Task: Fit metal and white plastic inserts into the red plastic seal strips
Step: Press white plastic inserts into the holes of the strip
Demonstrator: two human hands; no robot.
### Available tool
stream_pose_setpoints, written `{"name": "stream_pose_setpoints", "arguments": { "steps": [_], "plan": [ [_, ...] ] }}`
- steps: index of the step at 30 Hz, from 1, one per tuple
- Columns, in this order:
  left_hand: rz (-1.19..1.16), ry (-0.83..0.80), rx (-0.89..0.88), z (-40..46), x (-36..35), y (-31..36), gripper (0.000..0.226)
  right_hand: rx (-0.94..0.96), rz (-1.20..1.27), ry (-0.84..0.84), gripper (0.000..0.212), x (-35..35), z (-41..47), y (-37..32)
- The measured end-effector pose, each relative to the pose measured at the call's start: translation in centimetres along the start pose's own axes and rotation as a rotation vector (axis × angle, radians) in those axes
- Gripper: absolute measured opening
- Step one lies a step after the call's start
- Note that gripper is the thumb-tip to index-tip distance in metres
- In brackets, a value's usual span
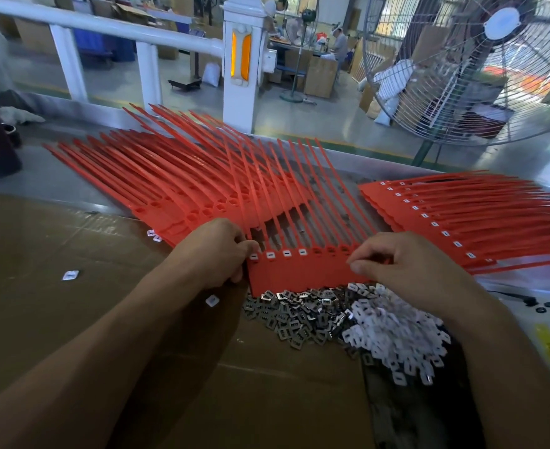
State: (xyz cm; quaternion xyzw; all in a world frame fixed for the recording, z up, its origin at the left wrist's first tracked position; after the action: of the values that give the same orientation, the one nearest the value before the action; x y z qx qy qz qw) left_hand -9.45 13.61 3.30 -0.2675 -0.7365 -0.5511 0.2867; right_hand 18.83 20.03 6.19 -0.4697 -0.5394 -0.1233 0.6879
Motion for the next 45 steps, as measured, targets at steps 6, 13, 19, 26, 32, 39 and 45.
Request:
{"name": "stream_pose_setpoints", "arguments": {
  "steps": [6,13,19,26,32,39,45],
  "plan": [
    [-0.022,-0.003,-0.003,0.1,-0.1,-0.1,0.03,-0.068,0.001,-0.153,0.006,0.3,-0.3,0.9],
    [-0.016,0.005,-0.005,0.2,-0.1,-0.3,0.031,-0.061,0.011,-0.171,0.015,-0.5,0.1,0.7],
    [-0.036,-0.006,0.003,0.2,-0.1,-0.2,0.03,-0.059,-0.023,-0.178,0.017,-0.5,0.1,0.5],
    [-0.048,-0.009,0.004,0.2,0.0,-0.2,0.029,-0.034,-0.082,-0.122,0.012,-0.5,0.0,0.1],
    [-0.05,-0.007,0.005,0.3,-0.1,-0.2,0.03,-0.014,0.111,0.047,0.016,-0.9,0.3,-0.3],
    [-0.056,-0.011,0.009,0.2,-0.1,-0.2,0.031,-0.047,0.14,0.166,0.013,-2.5,1.8,-0.8],
    [-0.03,0.001,-0.011,0.2,-0.1,-0.3,0.031,-0.009,-0.064,0.182,0.01,-3.2,3.4,-1.5]
  ]
}}
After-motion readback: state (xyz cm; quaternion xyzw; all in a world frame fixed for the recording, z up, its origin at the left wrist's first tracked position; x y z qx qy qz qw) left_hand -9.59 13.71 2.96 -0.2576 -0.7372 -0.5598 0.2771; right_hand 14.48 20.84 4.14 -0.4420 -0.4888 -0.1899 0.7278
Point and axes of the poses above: each hand's wrist, its own z-axis towards the middle knuckle, its own x-axis out of the back of the hand, y = z × x, the point moved 1 cm from there along z, towards the middle knuckle, and after that the axes turned 9 degrees about -y, right-handed, at the moved point
